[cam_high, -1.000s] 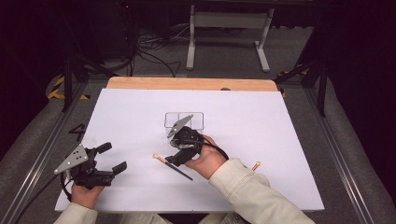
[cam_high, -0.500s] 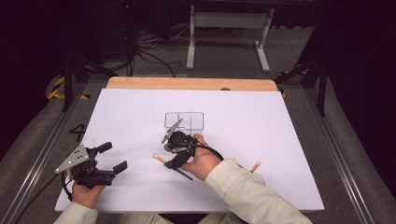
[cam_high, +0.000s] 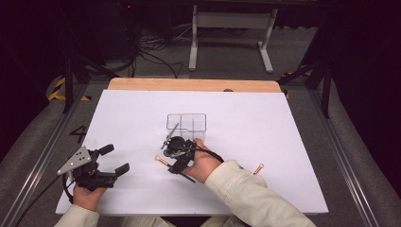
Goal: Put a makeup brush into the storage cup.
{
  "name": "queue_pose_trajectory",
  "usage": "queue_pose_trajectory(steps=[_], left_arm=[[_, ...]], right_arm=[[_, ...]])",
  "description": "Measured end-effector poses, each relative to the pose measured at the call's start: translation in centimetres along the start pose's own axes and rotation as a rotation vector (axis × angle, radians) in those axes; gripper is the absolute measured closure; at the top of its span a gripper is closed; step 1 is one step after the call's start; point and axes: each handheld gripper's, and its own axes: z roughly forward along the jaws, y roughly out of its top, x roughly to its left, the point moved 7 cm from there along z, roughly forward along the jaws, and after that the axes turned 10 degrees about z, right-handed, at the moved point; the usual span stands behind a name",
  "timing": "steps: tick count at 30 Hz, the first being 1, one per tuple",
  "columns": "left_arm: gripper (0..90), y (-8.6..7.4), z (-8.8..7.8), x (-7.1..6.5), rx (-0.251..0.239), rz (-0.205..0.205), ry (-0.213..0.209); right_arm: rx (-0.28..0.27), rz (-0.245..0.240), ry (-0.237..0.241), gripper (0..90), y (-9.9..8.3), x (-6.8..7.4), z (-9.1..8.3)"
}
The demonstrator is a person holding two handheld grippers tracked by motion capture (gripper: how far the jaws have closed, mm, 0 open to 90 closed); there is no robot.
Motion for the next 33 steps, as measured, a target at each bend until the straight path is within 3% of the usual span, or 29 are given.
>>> queue_pose_trajectory(steps=[12,33], left_arm=[[0.1,0.0,0.0,0.0,0.005,0.001,0.004],[1.2,-0.3,0.2,0.2,0.035,0.006,0.033]], right_arm=[[0.031,0.004,0.001,53.2,-0.2,-0.1,0.7],[0.065,-0.016,-0.043,68.4,-0.3,-0.5,2.0]])
